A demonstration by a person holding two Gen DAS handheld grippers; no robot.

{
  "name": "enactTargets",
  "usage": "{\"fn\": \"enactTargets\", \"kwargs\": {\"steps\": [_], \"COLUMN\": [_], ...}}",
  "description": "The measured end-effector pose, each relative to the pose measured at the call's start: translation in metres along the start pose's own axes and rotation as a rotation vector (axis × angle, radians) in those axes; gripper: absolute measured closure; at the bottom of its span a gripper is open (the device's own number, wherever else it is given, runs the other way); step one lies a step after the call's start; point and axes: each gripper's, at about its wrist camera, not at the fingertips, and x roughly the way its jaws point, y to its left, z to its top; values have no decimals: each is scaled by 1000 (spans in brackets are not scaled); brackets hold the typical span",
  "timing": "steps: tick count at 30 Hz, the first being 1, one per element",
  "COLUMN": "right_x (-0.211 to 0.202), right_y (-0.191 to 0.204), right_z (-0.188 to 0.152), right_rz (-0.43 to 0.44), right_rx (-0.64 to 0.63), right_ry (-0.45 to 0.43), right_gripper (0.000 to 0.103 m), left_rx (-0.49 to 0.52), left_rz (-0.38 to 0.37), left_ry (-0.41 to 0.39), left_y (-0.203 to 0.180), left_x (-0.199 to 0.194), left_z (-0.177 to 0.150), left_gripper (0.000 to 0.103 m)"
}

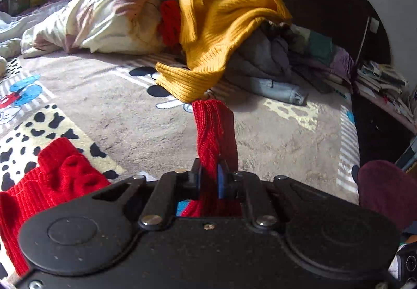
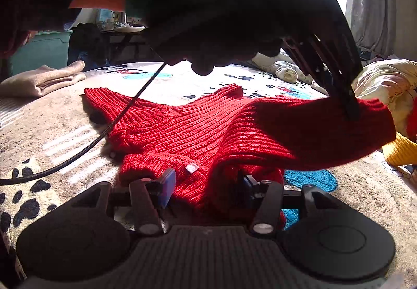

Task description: Fold clothes

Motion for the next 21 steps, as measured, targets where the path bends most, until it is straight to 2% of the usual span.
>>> {"fn": "enactTargets", "kwargs": {"steps": [3,5,6,8,10,11,12,13,14,15,17,21], "right_x": [-8,-17,-22,-28,-30,-27,-23,-14,-6,-5,-5,-14], "right_y": [1,-2,-3,-6,-11,-14,-17,-19,-17,-11,2,-6], "right_z": [2,5,5,6,4,2,-1,-5,-10,-10,-9,-4], "right_rz": [-15,-39,-60,-101,-130,-111,-83,-15,21,15,-17,-7], "right_rx": [19,52,54,53,56,61,68,69,44,12,-51,20], "right_ry": [-25,-61,-82,-110,-112,-88,-56,14,74,92,105,55], "right_gripper": [47,47,46,38,37,37,37,35,30,29,28,32], "left_rx": [-133,-220,-257,-330,-387,-413,-421,-428,-427,-426,-417,-406], "left_rz": [112,156,173,189,198,203,205,207,205,204,201,196], "left_ry": [-115,-177,-207,-266,-308,-326,-330,-332,-327,-322,-318,-321], "left_y": [24,36,41,50,57,61,62,64,63,63,61,54], "left_x": [-31,-43,-47,-55,-61,-64,-64,-64,-63,-62,-61,-66], "left_z": [-11,-20,-24,-33,-38,-40,-41,-42,-42,-43,-43,-51], "left_gripper": [94,94,94,94,94,94,94,94,94,94,94,94]}}
